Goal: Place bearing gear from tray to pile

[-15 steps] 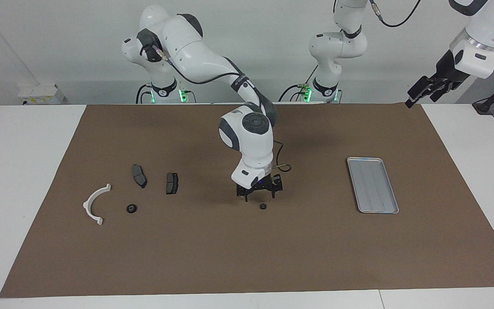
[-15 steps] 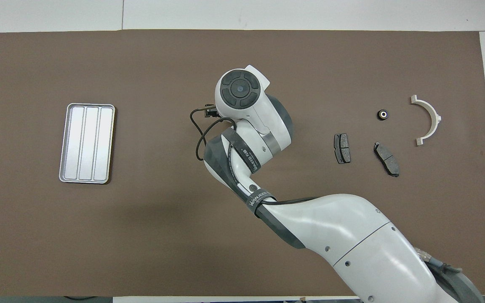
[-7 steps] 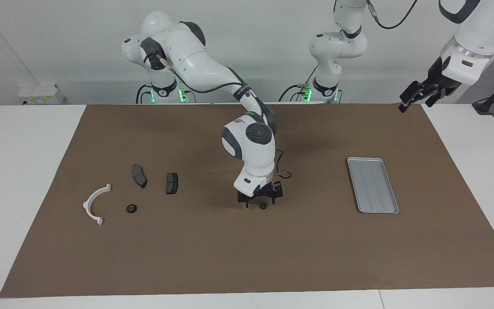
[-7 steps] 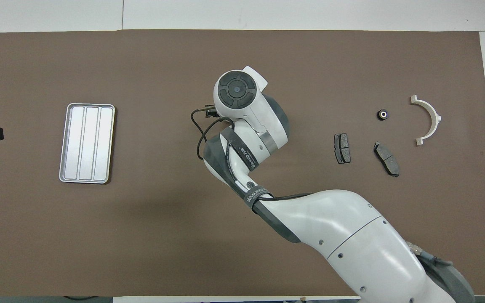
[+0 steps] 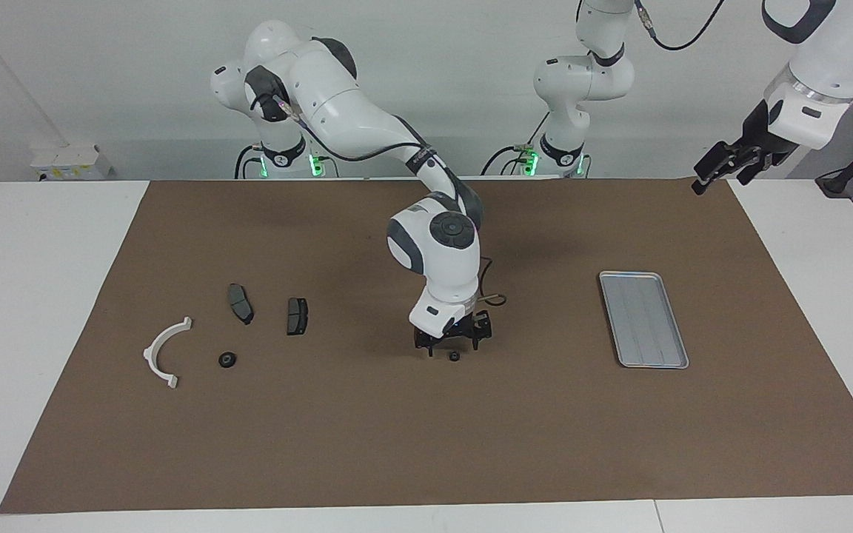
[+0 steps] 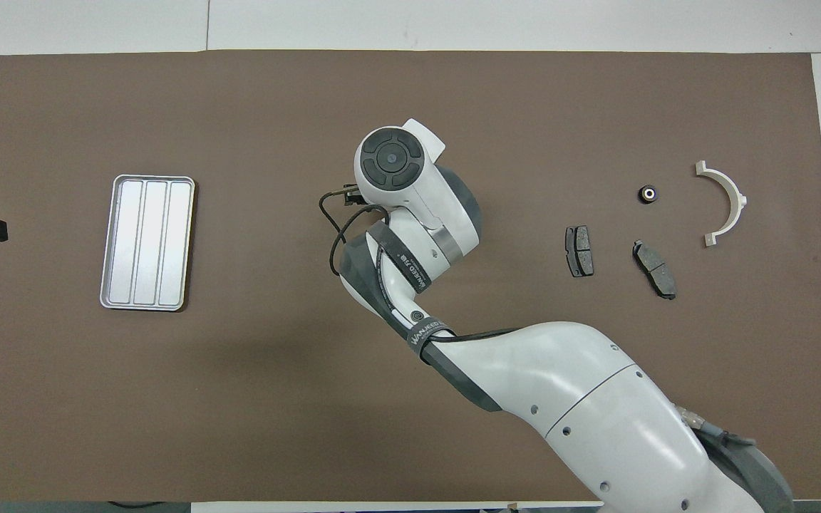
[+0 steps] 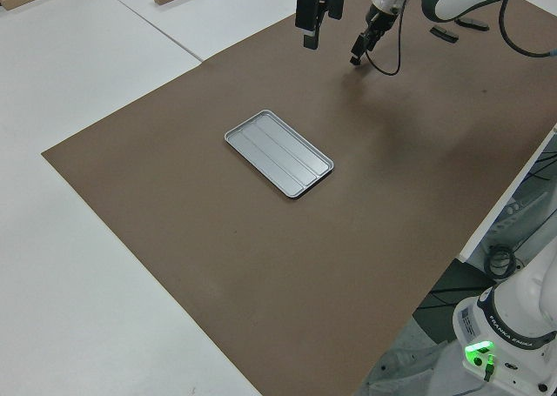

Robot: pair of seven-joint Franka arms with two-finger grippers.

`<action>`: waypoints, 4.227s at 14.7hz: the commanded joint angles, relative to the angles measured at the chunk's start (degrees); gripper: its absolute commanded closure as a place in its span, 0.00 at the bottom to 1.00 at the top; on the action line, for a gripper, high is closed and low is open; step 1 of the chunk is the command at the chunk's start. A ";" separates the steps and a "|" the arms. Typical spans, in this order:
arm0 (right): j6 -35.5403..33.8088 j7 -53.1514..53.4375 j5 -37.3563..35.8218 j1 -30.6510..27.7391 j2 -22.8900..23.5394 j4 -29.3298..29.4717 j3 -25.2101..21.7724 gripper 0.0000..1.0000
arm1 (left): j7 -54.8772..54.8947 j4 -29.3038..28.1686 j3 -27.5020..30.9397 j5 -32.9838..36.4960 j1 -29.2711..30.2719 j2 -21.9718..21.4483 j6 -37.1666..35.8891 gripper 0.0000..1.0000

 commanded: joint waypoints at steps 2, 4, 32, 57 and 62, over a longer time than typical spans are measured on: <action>0.61 -0.57 -2.26 0.53 2.89 1.32 0.44 0.01 | 0.38 -0.91 0.57 0.63 -1.13 -0.75 -0.56 0.00; 2.02 -0.57 -2.26 0.36 3.16 1.32 0.44 0.01 | 0.47 -1.08 0.05 0.63 -1.13 -1.45 -0.21 0.00; -6.41 -4.26 -2.00 -5.79 -3.51 2.11 0.70 1.00 | 0.47 -2.93 -1.80 0.71 -1.13 1.89 4.27 0.00; 1.31 -35.91 3.27 -30.67 -28.30 -31.10 0.70 1.00 | 0.47 -3.11 -7.60 0.19 1.85 1.01 4.45 0.00; 6.49 -35.99 3.27 -30.67 -28.31 -36.99 0.70 1.00 | 0.47 -3.11 -7.60 0.27 1.77 1.01 4.45 0.00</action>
